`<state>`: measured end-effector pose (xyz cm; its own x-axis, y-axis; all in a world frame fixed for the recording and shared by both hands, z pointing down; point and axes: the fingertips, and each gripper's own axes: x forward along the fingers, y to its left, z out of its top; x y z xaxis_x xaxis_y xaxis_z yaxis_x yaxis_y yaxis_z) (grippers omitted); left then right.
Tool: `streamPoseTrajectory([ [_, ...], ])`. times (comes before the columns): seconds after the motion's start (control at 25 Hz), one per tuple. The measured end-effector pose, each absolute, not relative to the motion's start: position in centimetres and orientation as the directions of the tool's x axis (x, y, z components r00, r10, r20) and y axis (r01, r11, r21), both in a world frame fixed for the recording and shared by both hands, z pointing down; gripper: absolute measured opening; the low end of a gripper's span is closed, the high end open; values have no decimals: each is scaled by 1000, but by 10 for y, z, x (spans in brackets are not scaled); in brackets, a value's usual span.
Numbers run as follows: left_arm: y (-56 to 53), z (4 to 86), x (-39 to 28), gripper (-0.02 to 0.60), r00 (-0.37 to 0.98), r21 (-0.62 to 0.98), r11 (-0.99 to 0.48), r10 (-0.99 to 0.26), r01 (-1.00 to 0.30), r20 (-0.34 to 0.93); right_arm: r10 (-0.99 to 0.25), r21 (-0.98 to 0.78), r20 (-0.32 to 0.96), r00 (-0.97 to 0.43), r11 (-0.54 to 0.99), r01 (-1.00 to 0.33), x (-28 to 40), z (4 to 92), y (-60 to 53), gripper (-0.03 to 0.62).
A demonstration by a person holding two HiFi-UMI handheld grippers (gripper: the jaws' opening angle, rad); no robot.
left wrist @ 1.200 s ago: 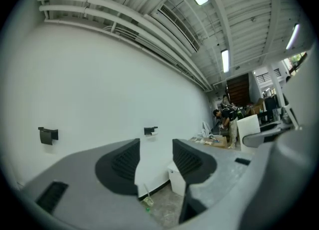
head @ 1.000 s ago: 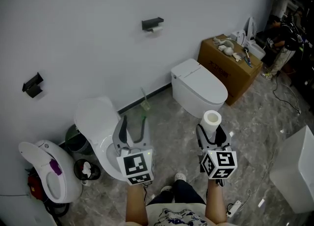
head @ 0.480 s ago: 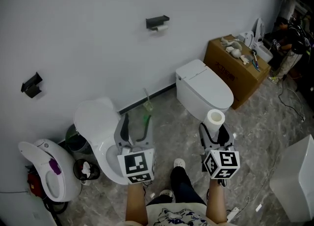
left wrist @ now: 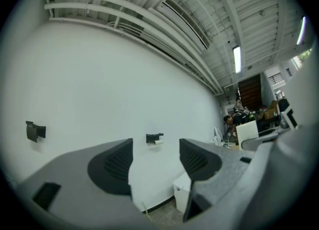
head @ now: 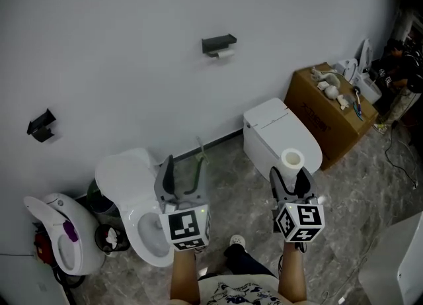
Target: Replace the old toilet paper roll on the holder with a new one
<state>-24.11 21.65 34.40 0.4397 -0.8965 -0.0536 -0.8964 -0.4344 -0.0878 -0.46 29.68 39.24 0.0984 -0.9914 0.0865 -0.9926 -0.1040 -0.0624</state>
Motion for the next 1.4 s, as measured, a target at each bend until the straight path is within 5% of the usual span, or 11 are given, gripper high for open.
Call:
streamPoseTrajectory([
  [0.6,122,330,-160,275,394,-181,-379,-918,-908,-53,-998,-75,60,10,-15,-997,78,379,183,305],
  [1.4,-11,352,-112,275,381,-135,-373,-924,-918,-36,-996,-101,70,56,-63,-993,135,395,61,305],
])
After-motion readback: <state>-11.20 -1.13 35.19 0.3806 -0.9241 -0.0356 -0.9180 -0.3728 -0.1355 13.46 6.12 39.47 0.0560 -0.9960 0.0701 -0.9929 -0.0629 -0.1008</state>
